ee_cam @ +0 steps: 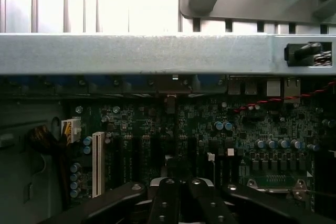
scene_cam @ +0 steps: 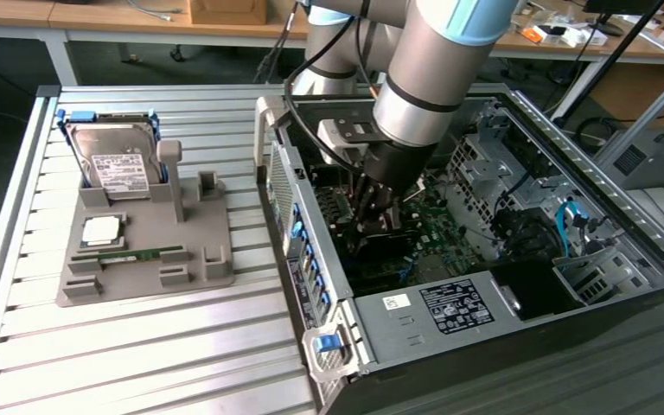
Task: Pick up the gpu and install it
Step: 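Press down on the gpu until it lock into place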
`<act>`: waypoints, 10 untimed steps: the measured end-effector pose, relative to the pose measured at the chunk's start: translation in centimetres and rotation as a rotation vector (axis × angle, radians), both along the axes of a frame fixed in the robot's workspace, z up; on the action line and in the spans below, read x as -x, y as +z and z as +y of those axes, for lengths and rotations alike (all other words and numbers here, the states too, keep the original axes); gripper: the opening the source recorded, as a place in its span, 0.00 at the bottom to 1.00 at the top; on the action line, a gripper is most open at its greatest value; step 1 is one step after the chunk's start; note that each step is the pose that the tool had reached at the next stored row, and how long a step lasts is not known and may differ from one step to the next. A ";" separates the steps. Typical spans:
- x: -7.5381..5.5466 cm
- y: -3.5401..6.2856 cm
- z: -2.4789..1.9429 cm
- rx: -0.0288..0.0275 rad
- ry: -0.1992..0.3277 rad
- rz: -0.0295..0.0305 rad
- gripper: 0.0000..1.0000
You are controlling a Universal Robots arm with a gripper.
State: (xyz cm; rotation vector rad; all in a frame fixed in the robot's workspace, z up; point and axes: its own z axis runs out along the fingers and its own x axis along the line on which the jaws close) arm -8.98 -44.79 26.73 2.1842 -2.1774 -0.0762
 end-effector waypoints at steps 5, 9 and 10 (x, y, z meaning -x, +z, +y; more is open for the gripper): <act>0.0 0.27 0.03 -0.0025 0.000 -0.0015 0.10; 0.0 1.27 0.01 -0.0007 0.000 -0.0005 0.10; 0.0 1.45 0.01 -0.0003 0.000 -0.0003 0.10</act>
